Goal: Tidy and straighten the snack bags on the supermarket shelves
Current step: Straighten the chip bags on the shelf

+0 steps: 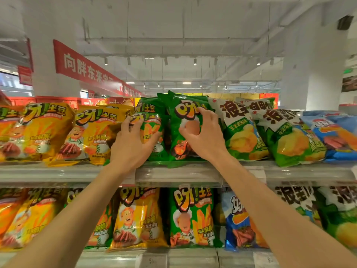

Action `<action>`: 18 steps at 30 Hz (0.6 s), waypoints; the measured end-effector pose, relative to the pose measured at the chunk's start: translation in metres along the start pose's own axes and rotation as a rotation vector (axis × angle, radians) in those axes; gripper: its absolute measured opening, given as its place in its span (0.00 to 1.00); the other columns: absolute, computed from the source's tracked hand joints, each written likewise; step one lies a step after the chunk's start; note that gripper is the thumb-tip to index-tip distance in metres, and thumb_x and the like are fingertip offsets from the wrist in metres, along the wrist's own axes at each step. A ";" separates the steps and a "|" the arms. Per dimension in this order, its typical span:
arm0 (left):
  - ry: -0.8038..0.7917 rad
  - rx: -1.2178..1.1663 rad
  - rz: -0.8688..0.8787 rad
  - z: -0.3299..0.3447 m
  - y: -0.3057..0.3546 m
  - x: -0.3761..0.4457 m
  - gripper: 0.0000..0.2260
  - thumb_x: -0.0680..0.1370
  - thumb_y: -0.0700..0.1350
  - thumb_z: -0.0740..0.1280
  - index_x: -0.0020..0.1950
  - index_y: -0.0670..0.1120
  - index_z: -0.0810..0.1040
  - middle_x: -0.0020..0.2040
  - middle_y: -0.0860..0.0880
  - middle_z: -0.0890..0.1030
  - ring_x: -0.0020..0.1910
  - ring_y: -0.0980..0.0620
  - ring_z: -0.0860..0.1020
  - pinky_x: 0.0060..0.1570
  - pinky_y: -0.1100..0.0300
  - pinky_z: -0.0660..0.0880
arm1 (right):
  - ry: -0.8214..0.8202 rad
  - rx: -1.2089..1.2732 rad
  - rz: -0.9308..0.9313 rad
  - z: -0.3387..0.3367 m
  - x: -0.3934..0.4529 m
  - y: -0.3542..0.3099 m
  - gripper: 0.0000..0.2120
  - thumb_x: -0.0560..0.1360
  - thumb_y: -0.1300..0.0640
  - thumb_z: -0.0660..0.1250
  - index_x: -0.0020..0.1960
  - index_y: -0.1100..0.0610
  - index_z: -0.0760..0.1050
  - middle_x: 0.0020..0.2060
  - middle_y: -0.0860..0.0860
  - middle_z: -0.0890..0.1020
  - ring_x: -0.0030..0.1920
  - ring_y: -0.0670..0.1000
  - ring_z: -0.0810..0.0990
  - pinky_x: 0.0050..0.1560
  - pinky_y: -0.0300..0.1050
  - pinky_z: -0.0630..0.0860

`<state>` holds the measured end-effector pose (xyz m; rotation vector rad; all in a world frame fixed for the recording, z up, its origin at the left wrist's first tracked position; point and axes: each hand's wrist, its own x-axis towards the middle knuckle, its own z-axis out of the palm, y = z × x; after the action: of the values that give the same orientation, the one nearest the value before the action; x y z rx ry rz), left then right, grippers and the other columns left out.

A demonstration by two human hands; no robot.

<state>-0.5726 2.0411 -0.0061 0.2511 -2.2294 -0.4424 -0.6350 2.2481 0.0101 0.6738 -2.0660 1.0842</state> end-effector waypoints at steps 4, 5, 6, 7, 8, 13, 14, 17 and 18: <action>0.036 -0.036 -0.008 0.003 -0.001 -0.001 0.35 0.79 0.71 0.57 0.81 0.55 0.61 0.83 0.51 0.53 0.78 0.41 0.63 0.68 0.38 0.68 | 0.005 0.162 0.005 -0.006 0.005 0.001 0.36 0.76 0.43 0.71 0.79 0.49 0.61 0.74 0.50 0.65 0.72 0.48 0.67 0.67 0.45 0.66; 0.039 -0.054 -0.012 0.004 -0.002 -0.001 0.34 0.79 0.70 0.58 0.81 0.55 0.61 0.83 0.51 0.53 0.78 0.41 0.63 0.68 0.38 0.68 | 0.013 0.226 0.025 -0.009 0.007 0.001 0.36 0.76 0.43 0.72 0.79 0.49 0.62 0.73 0.50 0.66 0.70 0.47 0.67 0.68 0.45 0.66; 0.043 -0.071 -0.015 0.004 -0.002 -0.001 0.34 0.79 0.70 0.58 0.81 0.55 0.61 0.83 0.51 0.54 0.78 0.42 0.63 0.69 0.39 0.68 | 0.024 0.290 0.049 -0.011 0.008 0.000 0.35 0.76 0.43 0.72 0.78 0.49 0.63 0.72 0.50 0.68 0.69 0.46 0.69 0.69 0.45 0.68; 0.050 -0.088 -0.018 0.004 -0.002 -0.001 0.33 0.79 0.69 0.58 0.81 0.55 0.61 0.82 0.52 0.54 0.78 0.42 0.63 0.69 0.39 0.67 | 0.030 0.338 0.067 -0.014 0.009 -0.002 0.34 0.76 0.43 0.72 0.78 0.49 0.64 0.71 0.50 0.69 0.69 0.47 0.70 0.70 0.47 0.70; 0.059 -0.106 -0.018 0.004 -0.003 -0.001 0.33 0.80 0.69 0.59 0.80 0.54 0.62 0.82 0.52 0.55 0.78 0.42 0.63 0.70 0.39 0.66 | 0.029 0.361 0.074 -0.015 0.010 -0.003 0.34 0.76 0.43 0.73 0.78 0.49 0.64 0.70 0.50 0.69 0.68 0.47 0.71 0.71 0.50 0.72; 0.141 -0.224 0.001 0.005 -0.004 0.000 0.31 0.80 0.65 0.61 0.80 0.52 0.64 0.81 0.49 0.58 0.78 0.43 0.61 0.74 0.40 0.64 | -0.020 0.283 -0.055 -0.010 0.001 -0.008 0.36 0.76 0.41 0.72 0.78 0.47 0.61 0.72 0.46 0.67 0.71 0.45 0.68 0.75 0.52 0.68; 0.154 -0.231 0.003 0.005 -0.003 0.000 0.31 0.80 0.65 0.61 0.80 0.52 0.64 0.80 0.49 0.58 0.78 0.43 0.60 0.74 0.40 0.63 | -0.018 0.282 -0.087 -0.008 -0.001 -0.010 0.35 0.76 0.42 0.72 0.78 0.47 0.61 0.71 0.46 0.67 0.71 0.45 0.68 0.75 0.51 0.68; 0.161 -0.186 0.014 0.008 -0.002 0.001 0.31 0.81 0.66 0.61 0.79 0.51 0.64 0.80 0.48 0.58 0.78 0.43 0.60 0.73 0.40 0.64 | 0.019 0.268 -0.172 -0.009 -0.003 -0.012 0.34 0.77 0.44 0.72 0.78 0.49 0.62 0.72 0.47 0.67 0.72 0.46 0.68 0.74 0.50 0.69; 0.151 -0.169 0.020 0.009 -0.002 0.002 0.32 0.81 0.66 0.60 0.79 0.51 0.63 0.80 0.48 0.58 0.78 0.43 0.60 0.73 0.39 0.65 | 0.031 0.261 -0.189 -0.009 -0.003 -0.011 0.34 0.77 0.44 0.72 0.78 0.50 0.62 0.73 0.48 0.67 0.73 0.46 0.67 0.74 0.50 0.69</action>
<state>-0.5807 2.0410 -0.0109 0.1672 -2.0327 -0.5783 -0.6223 2.2509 0.0170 0.9536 -1.8090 1.2561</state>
